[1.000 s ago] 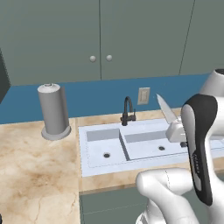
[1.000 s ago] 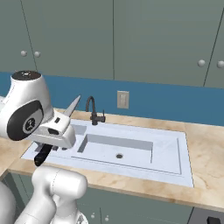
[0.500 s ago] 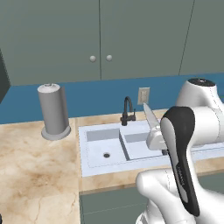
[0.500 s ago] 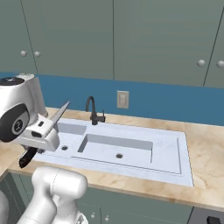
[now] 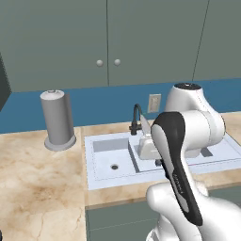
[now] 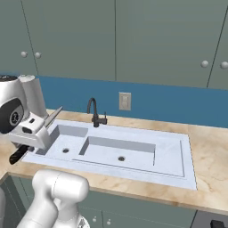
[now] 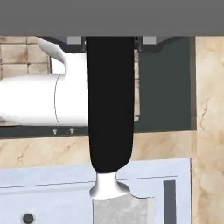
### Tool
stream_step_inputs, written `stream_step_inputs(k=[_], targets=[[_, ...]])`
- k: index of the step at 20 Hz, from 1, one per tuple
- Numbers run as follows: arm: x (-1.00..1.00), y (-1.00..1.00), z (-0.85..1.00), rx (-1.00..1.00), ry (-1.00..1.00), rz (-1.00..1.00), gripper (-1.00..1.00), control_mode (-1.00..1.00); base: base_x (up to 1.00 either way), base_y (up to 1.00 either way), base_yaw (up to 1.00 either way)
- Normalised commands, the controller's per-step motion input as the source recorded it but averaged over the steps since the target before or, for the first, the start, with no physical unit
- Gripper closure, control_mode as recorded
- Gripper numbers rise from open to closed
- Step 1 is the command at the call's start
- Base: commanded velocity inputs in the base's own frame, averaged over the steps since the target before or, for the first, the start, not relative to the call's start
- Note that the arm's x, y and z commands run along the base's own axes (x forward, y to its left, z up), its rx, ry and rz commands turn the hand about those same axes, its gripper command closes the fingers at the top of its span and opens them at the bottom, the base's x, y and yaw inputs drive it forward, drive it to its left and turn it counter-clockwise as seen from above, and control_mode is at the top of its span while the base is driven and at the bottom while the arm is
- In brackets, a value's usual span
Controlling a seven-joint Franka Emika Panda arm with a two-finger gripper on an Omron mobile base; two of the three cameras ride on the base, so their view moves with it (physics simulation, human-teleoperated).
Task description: Move the cutting board and knife to the sink. Then move spray from the cabinet to the counter.
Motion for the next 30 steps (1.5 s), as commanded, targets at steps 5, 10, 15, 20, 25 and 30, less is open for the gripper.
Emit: stream_step_inputs(k=[5,10,15,20,25,30], targets=[[0.11,0.16,-0.03,0.00,0.13,0.00,1.00,-1.00,0.00,0.00,0.00],[0.08,0.00,-0.15,0.00,0.03,0.00,1.00,-1.00,0.00,0.00,0.00],[0.19,0.00,-0.21,0.00,0.02,0.00,1.00,-1.00,0.00,0.00,0.00],[0.29,0.06,-0.22,0.00,0.03,0.00,1.00,-1.00,0.00,0.00,0.00],[0.38,0.14,-0.23,0.00,0.05,0.00,1.00,-1.00,0.00,0.00,0.00],[0.44,0.17,-0.22,0.00,0.06,0.00,1.00,-1.00,0.00,0.00,0.00]])
